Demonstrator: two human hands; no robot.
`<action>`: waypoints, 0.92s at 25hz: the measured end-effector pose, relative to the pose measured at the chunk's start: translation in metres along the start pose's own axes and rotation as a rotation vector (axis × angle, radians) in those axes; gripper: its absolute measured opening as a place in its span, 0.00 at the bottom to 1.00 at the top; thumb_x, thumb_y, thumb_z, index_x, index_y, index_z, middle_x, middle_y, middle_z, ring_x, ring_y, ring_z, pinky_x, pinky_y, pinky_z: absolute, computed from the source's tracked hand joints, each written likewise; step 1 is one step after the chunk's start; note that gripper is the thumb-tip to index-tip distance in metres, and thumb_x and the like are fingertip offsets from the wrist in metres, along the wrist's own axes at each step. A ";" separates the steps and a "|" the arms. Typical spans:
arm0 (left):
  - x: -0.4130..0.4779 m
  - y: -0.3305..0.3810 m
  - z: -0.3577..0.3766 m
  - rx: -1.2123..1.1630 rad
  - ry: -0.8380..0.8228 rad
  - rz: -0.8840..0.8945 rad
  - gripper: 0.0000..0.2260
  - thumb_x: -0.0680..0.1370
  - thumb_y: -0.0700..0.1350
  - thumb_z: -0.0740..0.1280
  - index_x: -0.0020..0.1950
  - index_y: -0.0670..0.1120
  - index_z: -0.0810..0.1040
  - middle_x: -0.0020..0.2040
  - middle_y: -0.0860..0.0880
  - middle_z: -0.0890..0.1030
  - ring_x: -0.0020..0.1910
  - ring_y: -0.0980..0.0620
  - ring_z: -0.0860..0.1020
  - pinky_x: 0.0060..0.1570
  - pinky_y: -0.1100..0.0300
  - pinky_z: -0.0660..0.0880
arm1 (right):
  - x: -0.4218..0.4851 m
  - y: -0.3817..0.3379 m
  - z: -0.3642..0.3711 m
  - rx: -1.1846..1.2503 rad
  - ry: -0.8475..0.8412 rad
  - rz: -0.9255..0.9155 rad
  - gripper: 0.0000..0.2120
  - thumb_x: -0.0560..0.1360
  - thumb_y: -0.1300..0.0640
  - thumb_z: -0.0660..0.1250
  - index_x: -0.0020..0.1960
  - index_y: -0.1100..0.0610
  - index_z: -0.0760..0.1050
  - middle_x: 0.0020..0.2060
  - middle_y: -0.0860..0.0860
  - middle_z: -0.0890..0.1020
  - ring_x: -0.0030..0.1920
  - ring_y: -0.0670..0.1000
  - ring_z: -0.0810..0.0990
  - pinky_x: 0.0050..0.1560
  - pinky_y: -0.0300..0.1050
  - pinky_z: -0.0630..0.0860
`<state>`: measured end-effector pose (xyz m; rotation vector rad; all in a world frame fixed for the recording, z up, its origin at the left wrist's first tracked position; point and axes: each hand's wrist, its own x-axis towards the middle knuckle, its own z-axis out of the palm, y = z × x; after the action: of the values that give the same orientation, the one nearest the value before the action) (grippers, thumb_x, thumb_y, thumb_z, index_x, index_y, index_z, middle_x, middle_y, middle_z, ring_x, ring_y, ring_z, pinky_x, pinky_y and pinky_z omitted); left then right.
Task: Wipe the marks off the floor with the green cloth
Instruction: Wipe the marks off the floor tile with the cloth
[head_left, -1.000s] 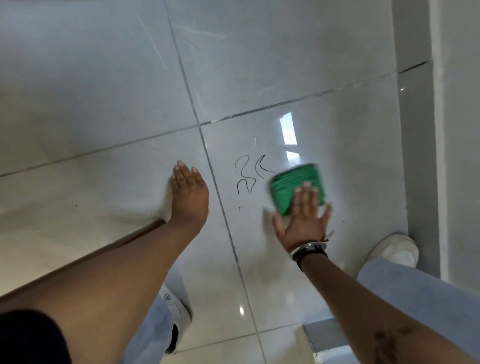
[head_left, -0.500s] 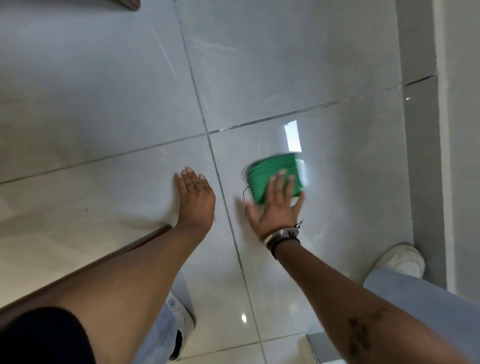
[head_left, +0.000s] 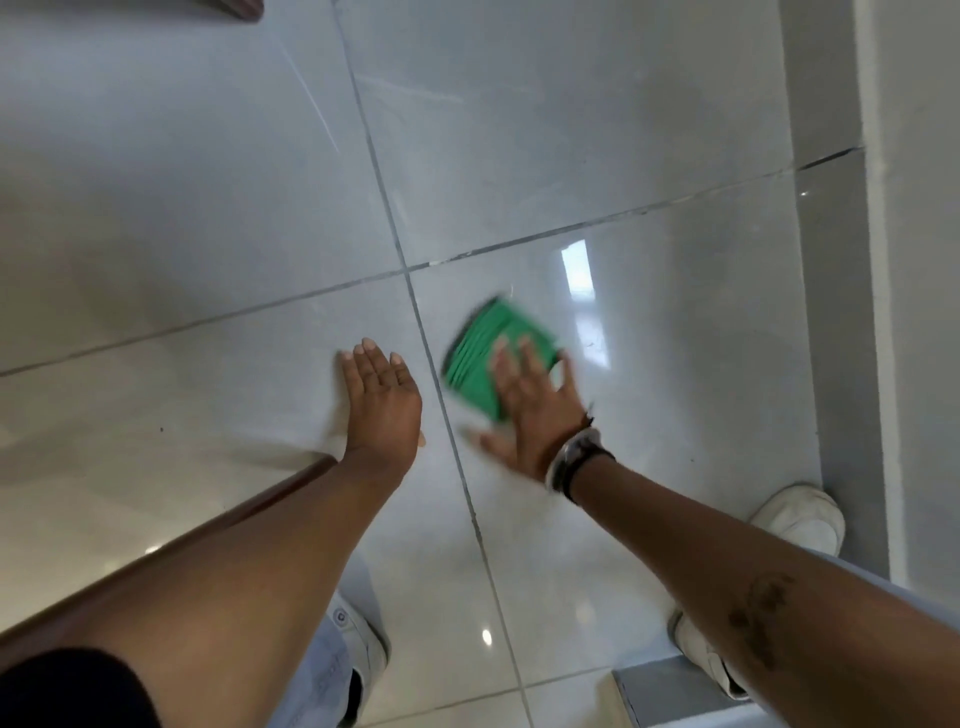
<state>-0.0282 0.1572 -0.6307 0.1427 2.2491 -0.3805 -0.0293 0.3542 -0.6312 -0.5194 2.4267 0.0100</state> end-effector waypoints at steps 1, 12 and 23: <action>-0.001 -0.001 -0.002 0.001 0.000 0.002 0.50 0.68 0.63 0.73 0.76 0.33 0.54 0.74 0.24 0.56 0.75 0.28 0.56 0.72 0.32 0.45 | -0.016 0.003 0.006 -0.138 -0.049 -0.321 0.41 0.74 0.32 0.51 0.77 0.56 0.49 0.78 0.54 0.53 0.78 0.59 0.48 0.71 0.63 0.33; -0.014 -0.021 -0.001 -0.095 0.000 0.027 0.51 0.69 0.60 0.74 0.80 0.43 0.45 0.79 0.34 0.46 0.78 0.36 0.47 0.75 0.36 0.42 | 0.030 0.003 -0.020 -0.254 0.038 -0.183 0.36 0.77 0.38 0.47 0.78 0.57 0.46 0.79 0.56 0.49 0.77 0.61 0.45 0.70 0.67 0.34; -0.060 -0.006 -0.052 -0.467 -0.057 -0.077 0.38 0.71 0.60 0.71 0.77 0.51 0.61 0.76 0.44 0.66 0.77 0.41 0.57 0.75 0.39 0.47 | -0.058 0.040 -0.017 -0.025 0.213 -0.170 0.08 0.67 0.57 0.72 0.45 0.57 0.83 0.43 0.56 0.87 0.41 0.59 0.85 0.43 0.49 0.79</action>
<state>-0.0286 0.1692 -0.5515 -0.1966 2.2285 0.1057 -0.0133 0.4102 -0.5877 -0.7711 2.5820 -0.0912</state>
